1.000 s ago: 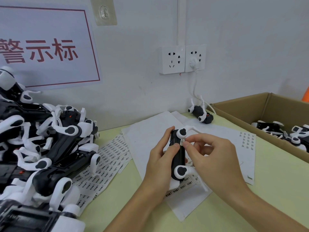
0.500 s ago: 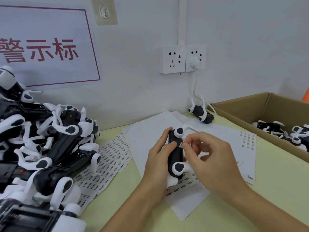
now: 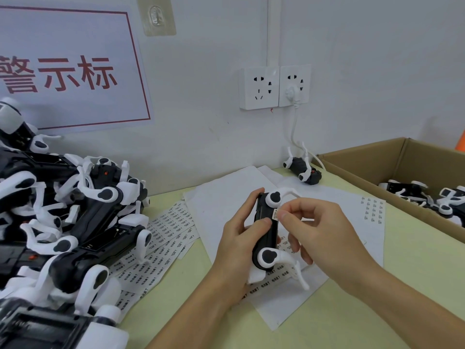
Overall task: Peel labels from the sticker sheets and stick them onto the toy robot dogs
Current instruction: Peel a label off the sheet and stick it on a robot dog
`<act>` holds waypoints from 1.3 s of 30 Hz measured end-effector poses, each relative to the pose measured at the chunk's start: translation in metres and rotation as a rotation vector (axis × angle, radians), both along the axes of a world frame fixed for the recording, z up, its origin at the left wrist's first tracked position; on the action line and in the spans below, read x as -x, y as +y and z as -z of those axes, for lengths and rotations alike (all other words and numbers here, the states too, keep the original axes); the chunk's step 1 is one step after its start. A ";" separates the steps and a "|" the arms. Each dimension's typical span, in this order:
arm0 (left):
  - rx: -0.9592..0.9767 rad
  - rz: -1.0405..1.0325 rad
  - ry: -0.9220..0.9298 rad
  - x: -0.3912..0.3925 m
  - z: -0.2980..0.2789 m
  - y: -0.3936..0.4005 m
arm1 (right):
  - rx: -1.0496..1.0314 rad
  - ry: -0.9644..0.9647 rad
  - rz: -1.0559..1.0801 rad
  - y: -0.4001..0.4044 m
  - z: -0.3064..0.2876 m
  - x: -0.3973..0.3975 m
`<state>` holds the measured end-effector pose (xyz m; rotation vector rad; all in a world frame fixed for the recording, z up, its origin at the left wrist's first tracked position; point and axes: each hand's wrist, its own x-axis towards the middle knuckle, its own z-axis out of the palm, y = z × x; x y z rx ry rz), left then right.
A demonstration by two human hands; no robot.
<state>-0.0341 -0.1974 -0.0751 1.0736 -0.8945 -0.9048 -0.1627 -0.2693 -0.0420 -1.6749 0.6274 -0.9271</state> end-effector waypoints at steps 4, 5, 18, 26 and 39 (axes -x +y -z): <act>0.002 0.005 -0.010 0.001 0.000 0.000 | 0.049 0.015 0.011 -0.001 0.001 -0.001; 0.003 0.006 -0.009 0.001 0.000 0.000 | 0.061 0.019 0.012 -0.001 0.002 -0.001; -0.007 0.010 -0.027 0.001 0.000 -0.001 | 0.127 0.032 0.009 -0.003 0.005 -0.002; -0.018 0.007 -0.030 0.001 0.001 -0.002 | 0.127 0.031 0.017 -0.005 0.008 -0.002; -0.010 0.021 -0.026 0.000 0.001 -0.002 | 0.163 0.029 0.023 -0.006 0.008 -0.002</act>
